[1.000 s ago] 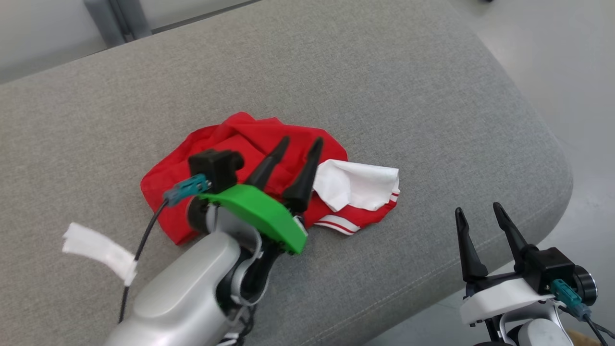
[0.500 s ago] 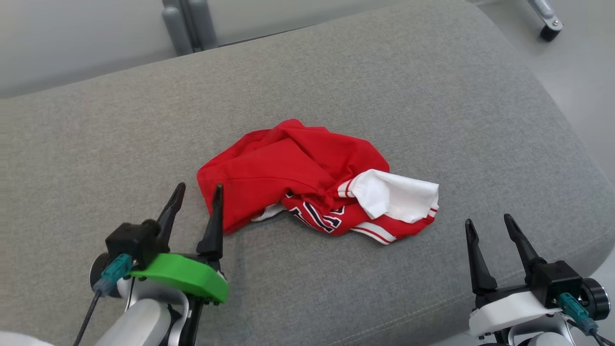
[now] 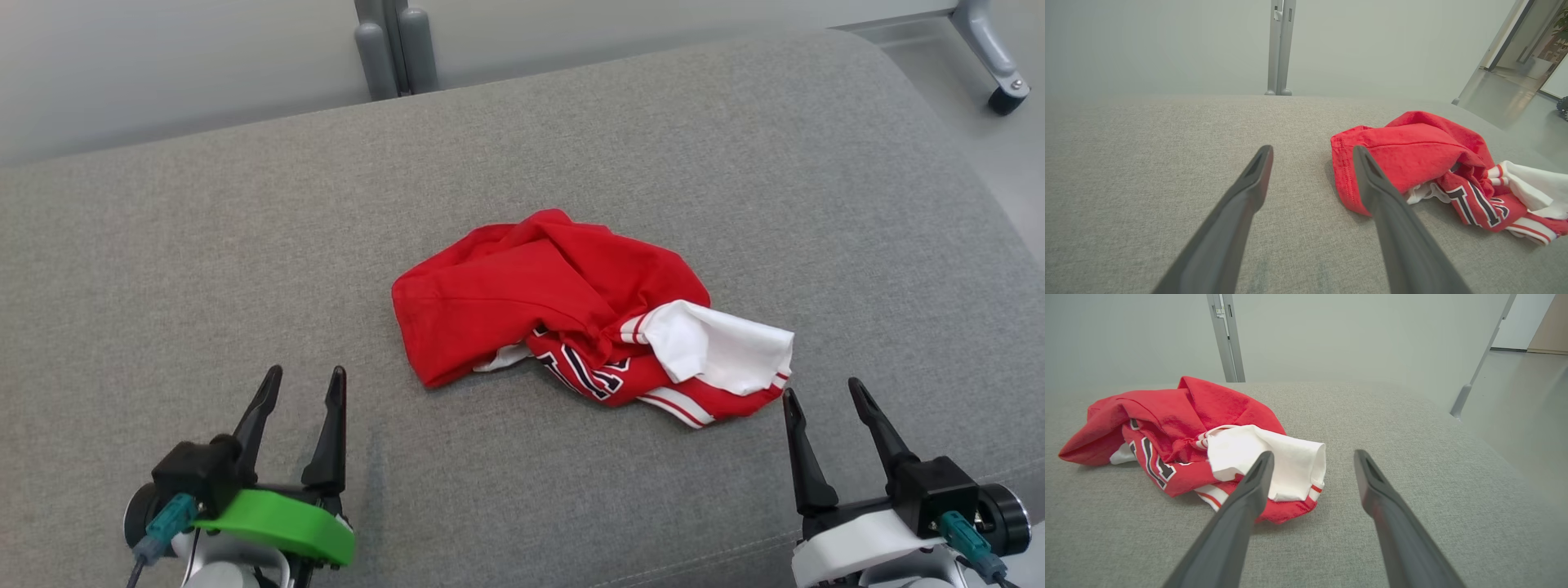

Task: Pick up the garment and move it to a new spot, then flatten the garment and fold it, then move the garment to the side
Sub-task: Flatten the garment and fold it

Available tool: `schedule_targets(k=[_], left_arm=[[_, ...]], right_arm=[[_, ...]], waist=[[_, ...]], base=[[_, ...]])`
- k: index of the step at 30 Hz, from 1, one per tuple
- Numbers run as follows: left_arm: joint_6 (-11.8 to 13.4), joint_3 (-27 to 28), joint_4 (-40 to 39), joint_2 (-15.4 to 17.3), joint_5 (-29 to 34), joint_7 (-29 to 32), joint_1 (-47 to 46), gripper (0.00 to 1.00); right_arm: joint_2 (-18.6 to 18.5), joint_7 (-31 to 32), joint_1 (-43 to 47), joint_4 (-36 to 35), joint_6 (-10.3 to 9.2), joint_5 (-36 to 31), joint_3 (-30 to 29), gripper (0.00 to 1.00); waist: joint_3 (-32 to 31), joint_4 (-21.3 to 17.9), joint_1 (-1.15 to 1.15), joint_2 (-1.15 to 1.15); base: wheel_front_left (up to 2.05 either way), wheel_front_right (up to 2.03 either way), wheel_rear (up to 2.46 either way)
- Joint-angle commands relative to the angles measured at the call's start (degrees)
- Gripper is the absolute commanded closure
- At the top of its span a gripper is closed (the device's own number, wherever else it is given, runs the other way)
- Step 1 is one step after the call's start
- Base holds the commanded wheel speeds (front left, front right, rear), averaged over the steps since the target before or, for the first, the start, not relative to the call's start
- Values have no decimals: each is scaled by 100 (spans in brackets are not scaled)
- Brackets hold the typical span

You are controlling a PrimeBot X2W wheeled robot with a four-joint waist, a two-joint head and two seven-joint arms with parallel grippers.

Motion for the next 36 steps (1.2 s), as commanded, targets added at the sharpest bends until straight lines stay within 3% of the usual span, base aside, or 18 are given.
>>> schedule_targets(k=[1,7,12,22,32,35,36], left_arm=[[-118,13,109,-10,41,1,-213,0],[-815,-118,997,-202,-446,499,-1209,0],[-1087,-265,1733,-223,-903,1119,-1967,0],[-1165,-501,2648,-49,-1986,1511,-2614,0],[-1167,-1253,2093,-11,-3185,1755,-2762,0],[-1167,-1480,1927,171,-3457,1706,-2827,0],[-1167,-1547,1926,183,-3496,1684,-2836,36]], right_arm=[[-7,-17,-90,-14,-3,-52,22,0],[-8,-17,-349,13,-3,13,158,0],[-7,-17,-458,54,-3,116,258,0],[-6,-17,-554,89,-2,186,299,0],[-6,-17,-577,125,-2,190,232,0],[-6,-17,-603,145,-3,144,229,0],[-6,-17,-611,150,-3,138,234,0]], waist=[[87,26,0,0],[419,-99,0,0],[642,-332,0,0],[860,-648,0,0],[910,-577,0,0],[882,-525,0,0],[871,-517,0,0]], base=[[0,0,0],[0,0,0],[0,0,0],[0,0,0],[0,0,0],[0,0,0],[0,0,0]])
